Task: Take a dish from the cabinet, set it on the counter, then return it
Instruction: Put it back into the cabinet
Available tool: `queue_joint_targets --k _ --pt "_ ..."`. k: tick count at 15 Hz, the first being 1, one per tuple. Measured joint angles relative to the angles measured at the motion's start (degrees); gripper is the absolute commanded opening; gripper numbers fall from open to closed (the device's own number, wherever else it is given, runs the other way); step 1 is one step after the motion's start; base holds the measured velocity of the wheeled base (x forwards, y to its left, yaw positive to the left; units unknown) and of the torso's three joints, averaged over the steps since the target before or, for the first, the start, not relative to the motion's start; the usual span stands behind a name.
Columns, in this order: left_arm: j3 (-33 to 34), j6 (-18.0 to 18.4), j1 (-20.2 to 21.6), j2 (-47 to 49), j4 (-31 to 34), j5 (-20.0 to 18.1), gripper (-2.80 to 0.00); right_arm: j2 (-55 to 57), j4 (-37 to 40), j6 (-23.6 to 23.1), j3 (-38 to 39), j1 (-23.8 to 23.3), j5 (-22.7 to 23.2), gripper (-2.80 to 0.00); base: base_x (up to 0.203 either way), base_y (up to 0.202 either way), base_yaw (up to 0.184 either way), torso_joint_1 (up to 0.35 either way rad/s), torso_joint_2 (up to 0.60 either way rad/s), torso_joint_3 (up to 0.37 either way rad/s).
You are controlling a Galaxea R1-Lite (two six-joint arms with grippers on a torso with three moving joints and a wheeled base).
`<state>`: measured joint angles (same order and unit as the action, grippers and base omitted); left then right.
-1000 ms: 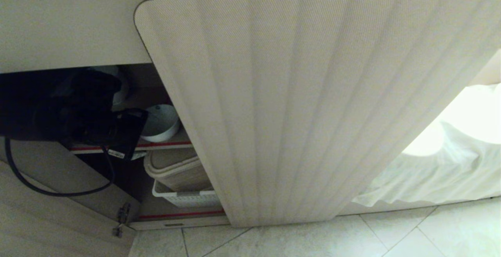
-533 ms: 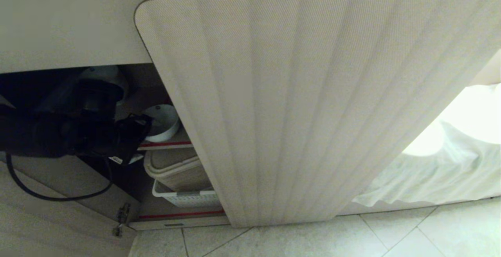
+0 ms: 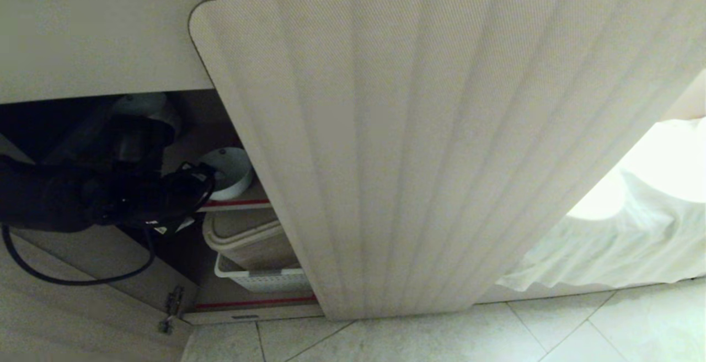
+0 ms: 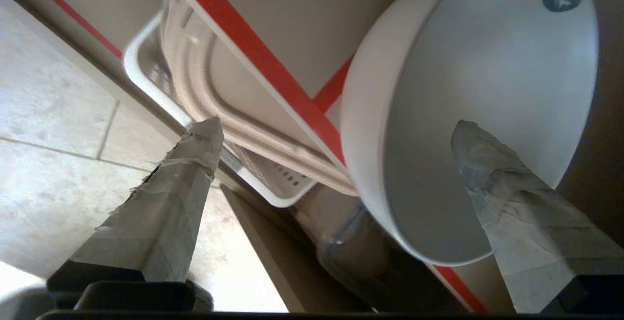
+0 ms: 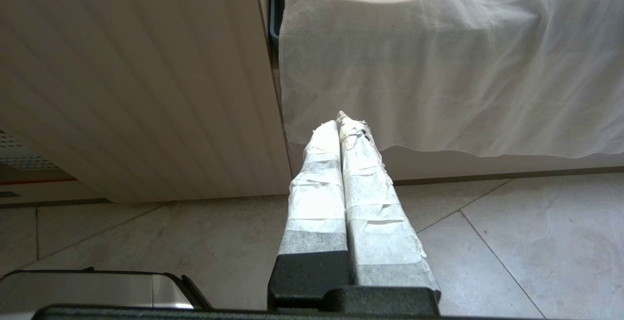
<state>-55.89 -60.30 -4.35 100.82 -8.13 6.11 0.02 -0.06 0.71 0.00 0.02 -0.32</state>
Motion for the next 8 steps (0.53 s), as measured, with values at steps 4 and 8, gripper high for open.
queue_joint_targets --k 4,8 --pt "0.30 2.13 -1.47 -0.98 -0.88 3.16 0.00 0.00 -0.02 0.00 0.00 0.00 -0.01 -2.80 0.000 0.000 0.000 0.000 0.00 0.000" --pt "3.26 8.24 -2.97 -1.51 -9.55 4.87 0.00 0.00 -0.02 -0.01 0.00 0.00 -0.02 -2.80 0.000 0.000 0.000 0.000 0.00 0.000"
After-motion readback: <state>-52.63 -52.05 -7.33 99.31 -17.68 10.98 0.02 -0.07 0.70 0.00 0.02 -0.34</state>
